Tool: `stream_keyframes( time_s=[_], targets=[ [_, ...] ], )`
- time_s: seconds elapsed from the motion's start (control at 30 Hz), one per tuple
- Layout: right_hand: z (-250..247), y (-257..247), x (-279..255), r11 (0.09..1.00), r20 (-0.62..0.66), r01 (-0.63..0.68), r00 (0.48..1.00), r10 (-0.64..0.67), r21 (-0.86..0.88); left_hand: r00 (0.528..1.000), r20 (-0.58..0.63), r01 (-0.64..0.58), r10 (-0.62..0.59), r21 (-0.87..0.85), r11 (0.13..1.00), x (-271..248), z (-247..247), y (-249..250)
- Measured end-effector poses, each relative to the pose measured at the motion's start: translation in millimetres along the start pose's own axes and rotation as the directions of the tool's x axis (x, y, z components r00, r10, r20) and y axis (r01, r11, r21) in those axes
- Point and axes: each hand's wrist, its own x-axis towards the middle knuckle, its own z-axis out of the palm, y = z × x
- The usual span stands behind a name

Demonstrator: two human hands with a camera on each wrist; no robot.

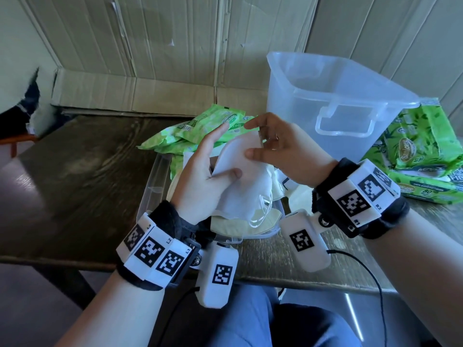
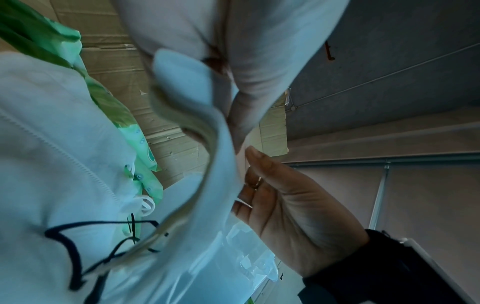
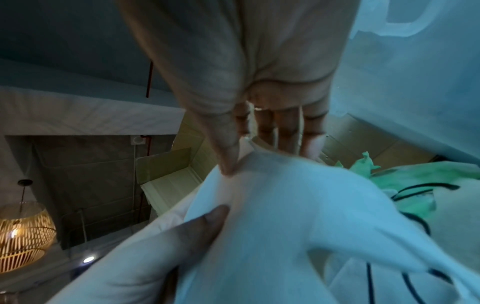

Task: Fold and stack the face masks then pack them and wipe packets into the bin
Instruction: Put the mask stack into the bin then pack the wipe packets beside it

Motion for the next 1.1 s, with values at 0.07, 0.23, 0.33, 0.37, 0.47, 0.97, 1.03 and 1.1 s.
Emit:
stream_keyframes(
  time_s=[0.07,0.23,0.33,0.37,0.47,0.97,1.03,1.1],
  targets=[
    [-2.3,0.1,-3.1,0.999,0.043,0.000,0.999,-0.003,0.051,0.999,-0.038,0.019,-0.019,-0.003,1.000,0.5,0.7,2.0],
    [-2.9,0.5,-1.8,0.992,-0.197,0.054,0.980,-0.030,0.116,0.937,-0.339,0.050,-0.089,-0.123,0.991,2.0,7.6,-0.3],
    [0.4,2.2,0.3,0.986,-0.274,0.014,0.961,0.031,0.164,0.914,-0.371,0.097,-0.166,-0.197,0.976,1.1,14.9,1.6],
    [2.8,3.5,0.2,0.988,-0.240,-0.001,0.970,0.038,0.153,0.914,-0.365,0.117,-0.178,-0.182,0.976,0.8,17.9,2.4],
    [9.9,4.7,-2.6,0.996,-0.117,-0.021,0.993,0.030,0.083,0.913,-0.375,0.123,-0.160,-0.122,0.985,0.5,23.8,4.5],
    [5.2,4.4,15.4,0.984,-0.085,-0.029,0.995,0.045,0.176,0.999,-0.034,0.043,-0.040,0.112,0.993,8.1,-14.0,5.9],
    [6.4,4.8,24.0,0.998,-0.090,-0.006,0.996,0.011,0.057,0.995,-0.064,0.077,-0.071,0.093,0.993,9.3,-23.2,3.4],
    [8.7,7.8,33.7,0.999,-0.088,-0.002,0.996,-0.001,-0.034,0.984,-0.174,0.063,-0.046,0.095,0.993,11.2,-34.7,-0.7]
  ],
)
